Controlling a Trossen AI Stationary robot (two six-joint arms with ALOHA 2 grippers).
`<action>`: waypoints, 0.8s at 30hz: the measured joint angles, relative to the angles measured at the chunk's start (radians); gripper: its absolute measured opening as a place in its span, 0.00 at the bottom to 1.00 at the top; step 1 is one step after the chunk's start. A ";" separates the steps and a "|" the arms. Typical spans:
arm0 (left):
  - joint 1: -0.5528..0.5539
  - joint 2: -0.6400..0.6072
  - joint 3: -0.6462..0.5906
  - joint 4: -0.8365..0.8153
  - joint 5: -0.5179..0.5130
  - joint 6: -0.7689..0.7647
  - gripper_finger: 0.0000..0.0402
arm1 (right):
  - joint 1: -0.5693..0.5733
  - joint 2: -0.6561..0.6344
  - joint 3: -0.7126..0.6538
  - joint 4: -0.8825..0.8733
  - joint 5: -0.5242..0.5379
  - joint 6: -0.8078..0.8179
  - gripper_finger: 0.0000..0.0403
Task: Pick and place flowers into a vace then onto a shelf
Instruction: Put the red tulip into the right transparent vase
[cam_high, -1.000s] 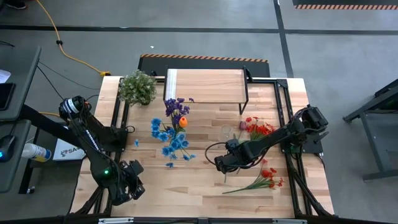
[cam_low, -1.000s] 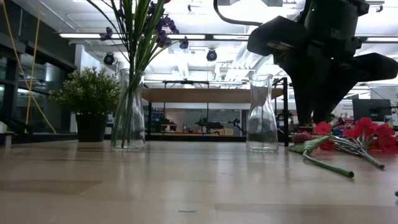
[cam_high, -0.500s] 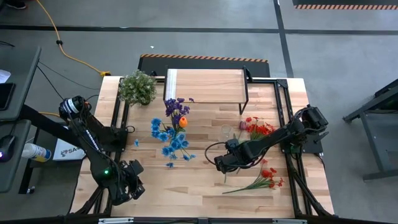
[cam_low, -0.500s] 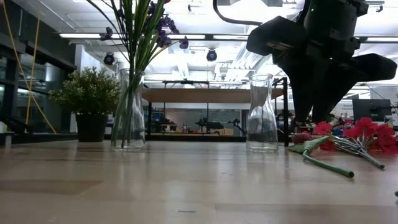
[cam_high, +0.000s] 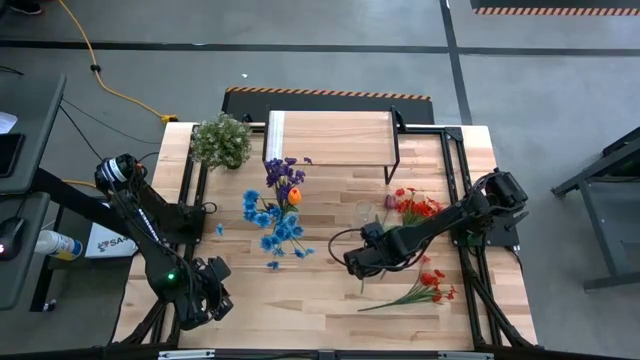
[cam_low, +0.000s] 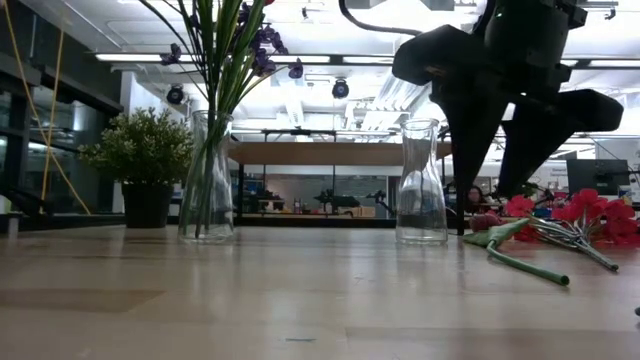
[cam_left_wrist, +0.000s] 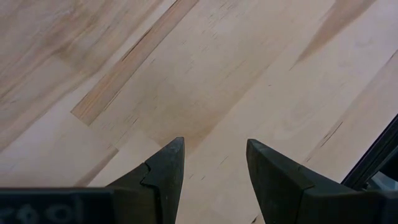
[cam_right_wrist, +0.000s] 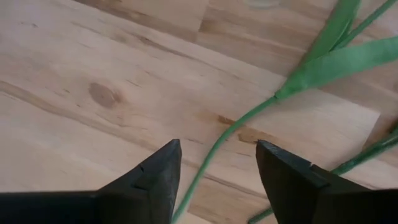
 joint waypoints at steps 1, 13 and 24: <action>0.000 0.000 0.000 0.000 0.000 0.000 0.52 | 0.001 0.000 0.000 -0.003 -0.009 0.004 0.51; 0.000 0.000 0.000 0.000 0.000 0.000 0.52 | -0.009 0.048 0.000 -0.034 -0.041 0.056 0.57; 0.000 0.000 0.000 0.000 0.000 0.000 0.52 | -0.068 0.159 0.002 -0.025 -0.070 0.071 0.58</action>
